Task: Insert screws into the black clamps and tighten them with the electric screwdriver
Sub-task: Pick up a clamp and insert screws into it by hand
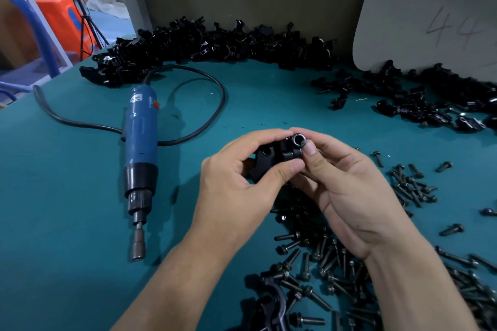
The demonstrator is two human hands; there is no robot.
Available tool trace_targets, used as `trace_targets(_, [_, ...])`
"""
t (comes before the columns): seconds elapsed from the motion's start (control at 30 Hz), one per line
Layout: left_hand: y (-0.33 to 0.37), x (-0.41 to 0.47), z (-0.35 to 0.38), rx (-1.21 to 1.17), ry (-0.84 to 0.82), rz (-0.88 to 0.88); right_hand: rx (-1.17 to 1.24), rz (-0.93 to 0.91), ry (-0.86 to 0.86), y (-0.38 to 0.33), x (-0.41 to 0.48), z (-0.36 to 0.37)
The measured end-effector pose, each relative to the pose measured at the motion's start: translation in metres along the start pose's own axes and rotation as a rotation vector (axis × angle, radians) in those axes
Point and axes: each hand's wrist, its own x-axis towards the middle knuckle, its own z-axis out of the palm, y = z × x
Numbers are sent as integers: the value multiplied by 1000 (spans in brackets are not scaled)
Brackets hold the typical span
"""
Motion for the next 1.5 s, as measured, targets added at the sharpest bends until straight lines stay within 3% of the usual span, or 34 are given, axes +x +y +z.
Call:
trace_targets(0.37, [-1,0,-1,21,-2,5,22,41,-45,0,-1,-2])
trace_targets(0.5, [-1,1,-2,11,-2,-21,-108,48,14,-11,-2,-1])
trace_targets(0.57, [0,1,-2,11,11,-36,-310,4,105,-27,-6,-3])
trace_targets(0.67, [0,2,-4,17,32,-56,-879,-10,180,-55,-22,-9])
trace_targets(0.73, [0,2,-4,28,31,-57,-1221,133,71,-69,-38,-11])
trace_targets(0.83, [1,3,-4,30,35,-51,-1461,400,-152,-71,-60,-5])
trace_targets(1.07, [-2,4,-4,33,36,-51,-1491,369,-157,-62,-58,-3])
trace_targets(1.33, [-3,6,-4,-83,-2,-118,-1456,469,-256,-74,-36,-14])
trace_targets(1.43, [-3,6,-5,-81,-41,-123,-1422,328,-170,-81,-33,-19])
trace_targets(1.5, [-2,6,-5,-103,-59,-118,-1182,192,-33,-80,-28,-22])
